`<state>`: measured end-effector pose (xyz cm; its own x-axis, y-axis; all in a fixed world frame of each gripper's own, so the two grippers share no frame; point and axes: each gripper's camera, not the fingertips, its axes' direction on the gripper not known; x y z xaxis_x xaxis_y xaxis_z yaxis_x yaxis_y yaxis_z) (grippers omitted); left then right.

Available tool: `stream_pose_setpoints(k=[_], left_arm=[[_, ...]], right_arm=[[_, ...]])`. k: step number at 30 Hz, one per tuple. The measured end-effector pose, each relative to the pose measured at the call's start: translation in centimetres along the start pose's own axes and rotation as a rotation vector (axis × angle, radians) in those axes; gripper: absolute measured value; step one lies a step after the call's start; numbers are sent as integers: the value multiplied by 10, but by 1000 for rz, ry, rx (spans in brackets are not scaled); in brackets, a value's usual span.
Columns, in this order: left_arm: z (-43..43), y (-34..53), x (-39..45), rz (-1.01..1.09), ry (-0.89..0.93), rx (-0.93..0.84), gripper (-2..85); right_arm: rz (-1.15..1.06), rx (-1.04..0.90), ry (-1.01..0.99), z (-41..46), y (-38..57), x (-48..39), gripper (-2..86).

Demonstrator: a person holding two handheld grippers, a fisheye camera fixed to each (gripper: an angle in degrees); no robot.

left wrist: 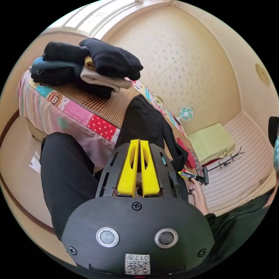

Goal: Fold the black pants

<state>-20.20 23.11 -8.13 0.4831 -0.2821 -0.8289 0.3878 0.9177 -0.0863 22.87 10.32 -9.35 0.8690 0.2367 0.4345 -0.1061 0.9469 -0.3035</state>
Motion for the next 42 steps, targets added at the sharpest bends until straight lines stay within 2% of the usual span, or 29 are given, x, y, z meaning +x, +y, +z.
stream_pose_setpoints(k=[3,5,10,13,16,18,21,23,28,32,35,37,40,42], left_arm=[[20,-4,17,71,89,-81,4],[24,-3,29,100,85,-70,2],[48,2,65,209,82,-97,-3],[66,6,82,263,144,-148,11],[84,11,98,322,206,-226,41],[83,18,113,370,218,-194,49],[77,21,139,466,241,-170,44],[82,18,154,501,275,-216,52],[106,5,188,542,352,-339,112],[146,0,199,526,236,-433,163],[167,-5,182,427,235,-428,182],[178,-9,168,384,216,-431,177],[199,-13,142,347,150,-486,105],[212,-15,123,326,215,-538,50]], right_arm=[[-67,-37,45,5,-3,0,132],[-87,-42,98,7,0,0,116],[-127,-4,30,0,15,5,48],[-121,-84,-31,8,10,21,40],[-142,-104,-182,-1,13,39,30],[-153,-44,-485,-33,29,51,25],[-147,49,-830,-73,46,53,22],[-161,91,-882,-96,48,45,21],[-295,39,-837,-126,42,0,17],[-352,-30,-789,-112,41,-48,16],[-371,-91,-763,-89,39,-78,17],[-377,-116,-746,-75,39,-90,18],[-365,-192,-735,-49,37,-101,20],[-366,-263,-752,-31,33,-102,23]])
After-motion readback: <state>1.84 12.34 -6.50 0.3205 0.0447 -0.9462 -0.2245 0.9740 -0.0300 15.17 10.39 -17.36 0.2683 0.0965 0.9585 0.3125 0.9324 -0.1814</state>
